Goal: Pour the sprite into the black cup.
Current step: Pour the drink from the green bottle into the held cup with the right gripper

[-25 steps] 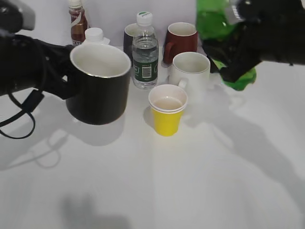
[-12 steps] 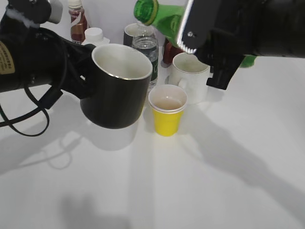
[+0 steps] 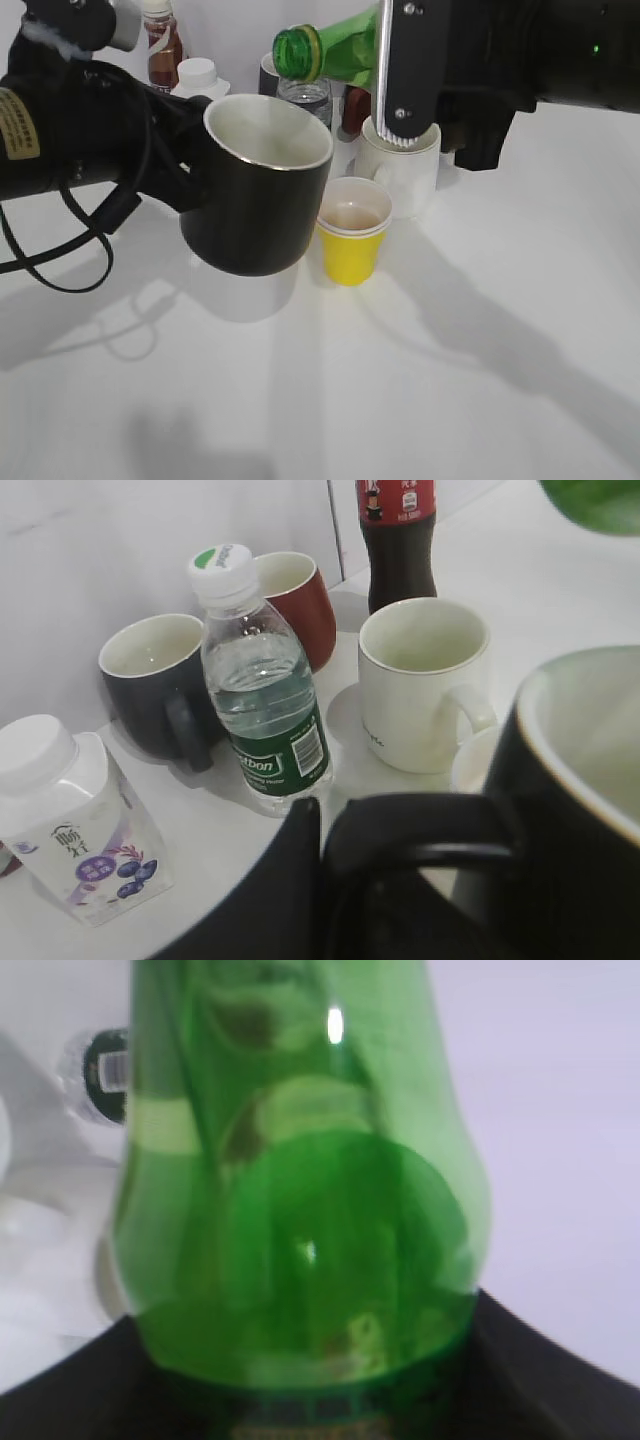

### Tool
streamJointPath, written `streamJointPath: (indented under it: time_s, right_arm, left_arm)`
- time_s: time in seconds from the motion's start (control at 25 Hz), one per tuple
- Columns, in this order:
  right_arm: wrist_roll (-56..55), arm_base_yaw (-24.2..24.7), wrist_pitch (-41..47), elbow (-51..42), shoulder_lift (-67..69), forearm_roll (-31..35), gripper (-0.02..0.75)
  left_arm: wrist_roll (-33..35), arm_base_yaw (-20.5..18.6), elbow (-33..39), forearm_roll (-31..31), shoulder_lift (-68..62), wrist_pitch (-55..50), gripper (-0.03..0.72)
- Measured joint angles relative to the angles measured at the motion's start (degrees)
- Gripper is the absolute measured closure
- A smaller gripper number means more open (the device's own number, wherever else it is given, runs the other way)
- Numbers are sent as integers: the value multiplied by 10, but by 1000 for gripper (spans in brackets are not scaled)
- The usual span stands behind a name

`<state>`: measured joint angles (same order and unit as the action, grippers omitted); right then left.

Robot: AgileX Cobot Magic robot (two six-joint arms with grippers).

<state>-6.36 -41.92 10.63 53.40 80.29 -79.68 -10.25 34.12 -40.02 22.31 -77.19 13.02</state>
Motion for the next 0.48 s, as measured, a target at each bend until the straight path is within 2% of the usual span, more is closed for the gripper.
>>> streamJointPath:
  time_s: [0.48]
  right_arm:
    - [3,0,11,0,1,-118,320]
  left_arm:
    - [0,0,0,0,0,0,648]
